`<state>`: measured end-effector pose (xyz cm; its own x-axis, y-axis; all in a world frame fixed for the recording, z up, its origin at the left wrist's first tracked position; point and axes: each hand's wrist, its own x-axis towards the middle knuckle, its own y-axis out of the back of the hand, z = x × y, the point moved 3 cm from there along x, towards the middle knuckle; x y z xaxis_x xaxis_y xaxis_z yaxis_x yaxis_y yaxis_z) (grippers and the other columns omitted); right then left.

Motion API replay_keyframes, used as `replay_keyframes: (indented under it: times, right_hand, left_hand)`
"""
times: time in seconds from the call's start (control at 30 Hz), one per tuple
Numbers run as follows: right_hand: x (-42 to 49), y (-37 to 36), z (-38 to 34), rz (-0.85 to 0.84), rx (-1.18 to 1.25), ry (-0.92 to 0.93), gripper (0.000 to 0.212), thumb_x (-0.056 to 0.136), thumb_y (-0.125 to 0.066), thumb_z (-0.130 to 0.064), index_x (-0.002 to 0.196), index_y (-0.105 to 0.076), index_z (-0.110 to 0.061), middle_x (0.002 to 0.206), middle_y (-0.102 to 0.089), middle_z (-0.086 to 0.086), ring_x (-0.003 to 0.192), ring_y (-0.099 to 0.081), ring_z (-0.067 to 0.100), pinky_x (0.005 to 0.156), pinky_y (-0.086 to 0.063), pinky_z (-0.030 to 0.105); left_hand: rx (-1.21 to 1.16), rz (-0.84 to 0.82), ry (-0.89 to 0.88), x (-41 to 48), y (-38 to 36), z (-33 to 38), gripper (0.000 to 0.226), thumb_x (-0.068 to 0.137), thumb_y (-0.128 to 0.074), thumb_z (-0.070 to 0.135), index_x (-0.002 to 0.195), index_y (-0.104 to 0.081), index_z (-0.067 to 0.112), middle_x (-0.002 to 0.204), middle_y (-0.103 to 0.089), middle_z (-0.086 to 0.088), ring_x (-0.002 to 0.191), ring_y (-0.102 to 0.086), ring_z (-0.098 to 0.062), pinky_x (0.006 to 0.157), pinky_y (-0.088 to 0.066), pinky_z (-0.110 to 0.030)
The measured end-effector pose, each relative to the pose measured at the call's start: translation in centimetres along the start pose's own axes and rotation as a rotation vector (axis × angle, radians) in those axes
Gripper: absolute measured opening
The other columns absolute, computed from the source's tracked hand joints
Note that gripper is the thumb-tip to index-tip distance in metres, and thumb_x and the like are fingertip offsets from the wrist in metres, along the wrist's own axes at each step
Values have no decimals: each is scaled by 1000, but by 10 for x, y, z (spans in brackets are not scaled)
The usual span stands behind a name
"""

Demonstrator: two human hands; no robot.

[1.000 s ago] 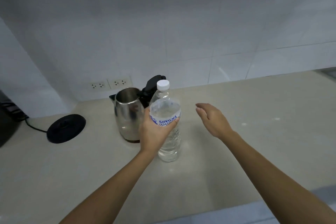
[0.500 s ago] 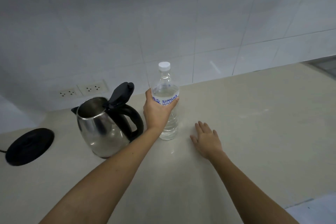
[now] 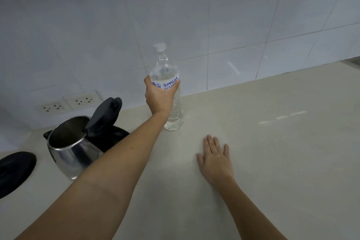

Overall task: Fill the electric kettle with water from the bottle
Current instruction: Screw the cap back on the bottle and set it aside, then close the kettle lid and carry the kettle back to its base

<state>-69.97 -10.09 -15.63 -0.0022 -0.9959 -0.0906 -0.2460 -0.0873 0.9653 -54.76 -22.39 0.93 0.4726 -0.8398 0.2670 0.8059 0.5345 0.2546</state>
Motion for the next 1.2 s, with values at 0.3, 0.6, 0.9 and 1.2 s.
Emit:
replay_keyframes:
  times: [0.3,0.6,0.9,1.2]
  right_hand:
    - [-2,1,-1,-9,14,-8,64,99,-17,-45,152,-3,-12,162,1,1,149,5,18,118,5,46]
    - [-3,18,-5,-202,-61,-9,66,100,-15,-46,152,7,-10,161,11,4,148,11,22,118,1,47]
    - [-25,63,-52,-111,-3,41,63,101,-18,-46,153,-2,-13,162,2,1,149,5,19,119,-5,45]
    - [-43,107,-172,187,572,252,50,101,-33,-36,147,-32,-15,153,-36,3,142,-31,21,112,-26,33]
  left_hand:
    - [9,-79,-2,10,2,-3,86,64,-84,47,135,-45,18,125,-45,1,102,-55,-12,88,-44,-21]
    - [114,-206,4,-48,28,-11,80,86,-69,27,149,-26,7,149,-37,-11,137,-38,-24,105,-33,-24]
    - [227,-459,-117,-160,154,-75,46,95,-59,21,139,-49,17,139,-50,9,131,-44,-6,99,-21,0]
    - [254,23,-95,-134,281,-87,41,90,-65,20,129,-54,18,123,-53,5,113,-53,-11,94,-48,-28]
